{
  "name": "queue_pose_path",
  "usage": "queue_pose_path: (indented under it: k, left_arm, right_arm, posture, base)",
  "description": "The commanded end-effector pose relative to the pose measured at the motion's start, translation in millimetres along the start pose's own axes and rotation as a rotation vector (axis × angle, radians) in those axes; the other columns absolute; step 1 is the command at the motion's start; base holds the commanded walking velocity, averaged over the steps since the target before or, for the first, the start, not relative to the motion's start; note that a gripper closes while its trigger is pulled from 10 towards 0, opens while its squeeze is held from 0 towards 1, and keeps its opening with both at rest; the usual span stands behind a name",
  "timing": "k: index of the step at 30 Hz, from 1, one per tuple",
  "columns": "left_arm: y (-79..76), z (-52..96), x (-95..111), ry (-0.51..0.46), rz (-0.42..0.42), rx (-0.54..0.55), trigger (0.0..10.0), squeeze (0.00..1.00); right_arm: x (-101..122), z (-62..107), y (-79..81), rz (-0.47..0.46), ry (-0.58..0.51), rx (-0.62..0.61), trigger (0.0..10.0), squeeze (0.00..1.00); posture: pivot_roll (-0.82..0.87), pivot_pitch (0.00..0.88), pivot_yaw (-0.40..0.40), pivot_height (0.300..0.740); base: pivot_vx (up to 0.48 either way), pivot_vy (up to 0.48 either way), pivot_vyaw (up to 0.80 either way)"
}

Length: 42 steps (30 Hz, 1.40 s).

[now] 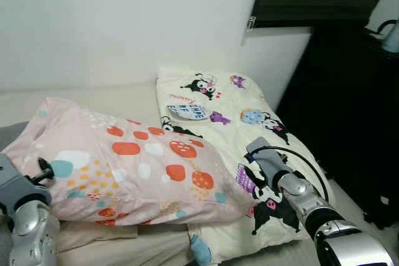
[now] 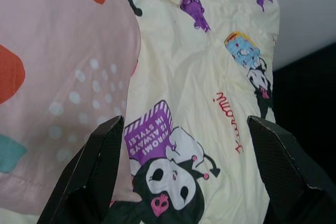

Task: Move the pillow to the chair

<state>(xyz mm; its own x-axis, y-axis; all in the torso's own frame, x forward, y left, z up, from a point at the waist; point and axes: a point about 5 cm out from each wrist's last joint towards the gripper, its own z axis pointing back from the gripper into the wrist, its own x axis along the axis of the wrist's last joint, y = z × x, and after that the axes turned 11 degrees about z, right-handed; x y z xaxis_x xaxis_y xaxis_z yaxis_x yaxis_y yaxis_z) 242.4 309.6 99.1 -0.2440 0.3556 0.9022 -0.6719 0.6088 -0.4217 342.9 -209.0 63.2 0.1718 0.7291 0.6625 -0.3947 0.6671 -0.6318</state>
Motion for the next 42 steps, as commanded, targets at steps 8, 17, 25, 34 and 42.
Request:
queue_pose_path:
  k: [8, 17, 25, 34, 42]
  left_arm:
    - [21.8, 18.4, -42.4, 0.240, 0.223, 0.044, 10.0, 1.00]
    - [15.6, 26.7, -50.7, 0.312, 0.355, -0.069, 10.0, 0.01]
    - [-21.4, 22.1, -54.6, 0.329, 0.448, -0.185, 10.0, 0.00]
    - [-23.9, 16.8, -76.8, 0.389, 0.398, -0.126, 10.0, 0.00]
    - [-22.4, 12.9, -84.4, 0.375, 0.367, -0.070, 10.0, 0.00]
  right_arm:
    - [-3.9, 1.5, -3.8, 0.016, 0.020, -0.008, 10.0, 0.00]
    - [-2.6, 1.1, -4.7, 0.027, 0.017, -0.012, 10.0, 0.00]
    - [-0.2, 0.4, -5.9, 0.031, 0.008, -0.015, 10.0, 0.00]
    - [1.0, 1.6, -15.7, 0.022, -0.005, -0.038, 10.0, 0.00]
    - [-1.8, 3.7, -18.9, 0.020, -0.009, -0.044, 10.0, 0.00]
  posture:
    - [-0.03, 0.000, -0.079, 0.740]
    - [-0.03, 0.000, -0.080, 0.740]
    - [-0.03, 0.000, -0.094, 0.740]
    - [-0.07, 0.000, -0.091, 0.740]
    - [-0.09, 0.000, -0.096, 0.740]
  base:
    - [0.000, 0.000, 0.00]
    - [0.000, 0.000, 0.00]
    - [0.000, 0.000, 0.00]
    - [0.000, 0.000, 0.00]
    - [0.000, 0.000, 0.00]
